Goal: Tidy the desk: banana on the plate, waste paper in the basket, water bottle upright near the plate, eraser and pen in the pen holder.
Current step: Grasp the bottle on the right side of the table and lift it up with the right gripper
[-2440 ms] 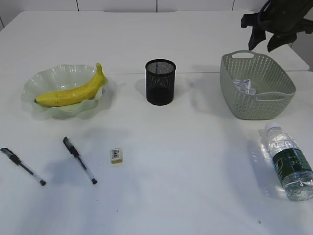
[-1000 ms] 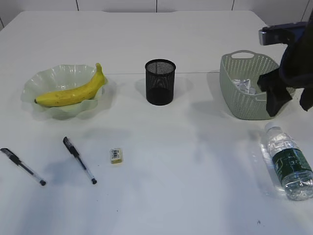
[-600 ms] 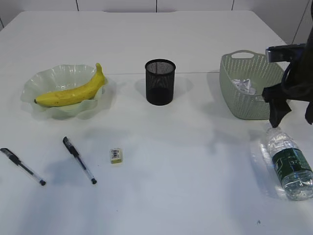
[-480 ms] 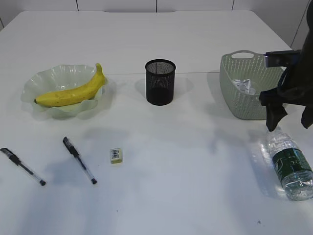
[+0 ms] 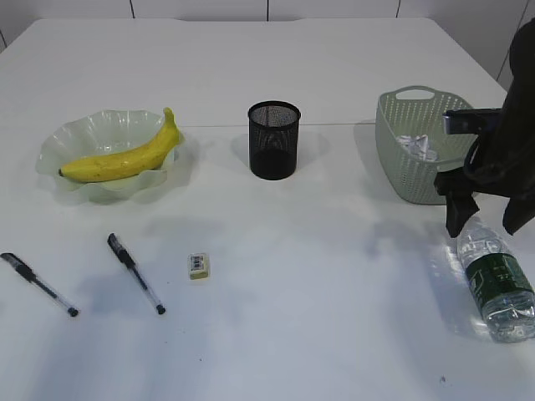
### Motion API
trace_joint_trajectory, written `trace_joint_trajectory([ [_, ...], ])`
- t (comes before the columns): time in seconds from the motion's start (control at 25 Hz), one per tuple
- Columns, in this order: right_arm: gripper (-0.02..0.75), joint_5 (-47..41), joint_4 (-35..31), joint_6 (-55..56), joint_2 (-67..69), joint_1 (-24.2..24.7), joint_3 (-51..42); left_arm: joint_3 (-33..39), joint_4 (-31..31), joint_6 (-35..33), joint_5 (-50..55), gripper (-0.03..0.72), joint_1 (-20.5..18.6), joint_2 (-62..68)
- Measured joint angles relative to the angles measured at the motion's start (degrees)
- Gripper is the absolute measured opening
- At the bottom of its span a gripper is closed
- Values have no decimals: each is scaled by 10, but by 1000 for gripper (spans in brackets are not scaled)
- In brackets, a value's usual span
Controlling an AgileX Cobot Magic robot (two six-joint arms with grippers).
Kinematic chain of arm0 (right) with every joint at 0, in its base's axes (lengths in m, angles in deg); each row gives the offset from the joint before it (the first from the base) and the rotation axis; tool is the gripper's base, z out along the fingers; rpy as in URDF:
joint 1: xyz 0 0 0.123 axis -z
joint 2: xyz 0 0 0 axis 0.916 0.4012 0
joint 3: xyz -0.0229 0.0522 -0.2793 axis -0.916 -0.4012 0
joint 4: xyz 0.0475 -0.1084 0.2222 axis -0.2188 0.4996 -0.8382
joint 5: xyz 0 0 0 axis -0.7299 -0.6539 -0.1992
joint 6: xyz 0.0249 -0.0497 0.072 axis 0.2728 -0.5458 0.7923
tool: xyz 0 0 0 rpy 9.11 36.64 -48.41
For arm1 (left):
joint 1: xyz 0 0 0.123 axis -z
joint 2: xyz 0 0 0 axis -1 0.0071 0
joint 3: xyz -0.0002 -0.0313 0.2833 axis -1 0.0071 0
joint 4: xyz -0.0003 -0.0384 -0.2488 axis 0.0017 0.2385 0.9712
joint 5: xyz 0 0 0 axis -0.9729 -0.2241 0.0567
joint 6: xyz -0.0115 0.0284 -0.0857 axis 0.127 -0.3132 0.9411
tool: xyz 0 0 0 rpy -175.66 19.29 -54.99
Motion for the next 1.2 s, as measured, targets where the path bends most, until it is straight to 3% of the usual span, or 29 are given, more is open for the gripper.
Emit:
trace_joint_trajectory([
  [0.32,597,5,0,-14,14,30,0,0,2,0,-7,377,0,0],
  [1.2,557,9,-33,-35,49,32,0,0,10,0,-32,376,0,0],
])
